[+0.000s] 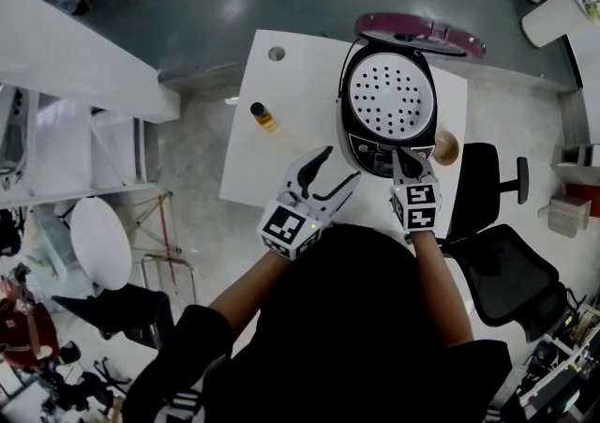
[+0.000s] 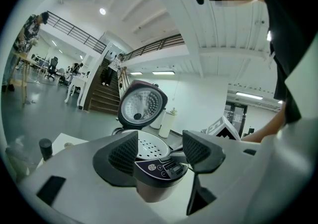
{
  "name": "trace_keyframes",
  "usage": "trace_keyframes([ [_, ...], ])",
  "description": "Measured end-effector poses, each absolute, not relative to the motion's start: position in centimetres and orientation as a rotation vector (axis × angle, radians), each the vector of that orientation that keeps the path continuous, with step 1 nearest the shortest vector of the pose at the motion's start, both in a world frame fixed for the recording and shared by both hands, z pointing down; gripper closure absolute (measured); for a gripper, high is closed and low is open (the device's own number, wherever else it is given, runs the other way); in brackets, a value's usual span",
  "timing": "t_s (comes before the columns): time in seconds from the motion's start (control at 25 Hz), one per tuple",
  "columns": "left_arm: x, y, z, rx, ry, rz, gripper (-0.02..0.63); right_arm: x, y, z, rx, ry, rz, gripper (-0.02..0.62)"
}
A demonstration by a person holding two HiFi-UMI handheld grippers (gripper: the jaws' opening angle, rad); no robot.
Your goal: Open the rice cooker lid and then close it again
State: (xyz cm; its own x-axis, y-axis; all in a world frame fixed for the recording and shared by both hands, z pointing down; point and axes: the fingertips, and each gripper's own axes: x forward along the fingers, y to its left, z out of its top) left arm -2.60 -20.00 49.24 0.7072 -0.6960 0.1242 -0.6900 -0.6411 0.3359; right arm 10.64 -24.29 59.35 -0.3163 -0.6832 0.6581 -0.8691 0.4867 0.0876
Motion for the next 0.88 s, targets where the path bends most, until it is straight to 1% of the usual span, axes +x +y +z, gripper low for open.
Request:
trace_keyframes([
  [0.44,-1.9,-19.9,48.7,2.551,-1.036,-0.057,0.348,10.9,-24.2,59.7,1.285,-2.085,0.437,0.595],
  [0.68,-2.9,-22.4,47.2,2.565,-1.049,-0.135,0.348,10.8,-24.3,59.8,1.295,-2.075,0.448,0.595],
  [0.88,-3.5,-24.9,45.1,2.619,-1.061,-0.162,0.348,11.2,-24.8,59.4,1.368,-2.084,0.555,0.595],
])
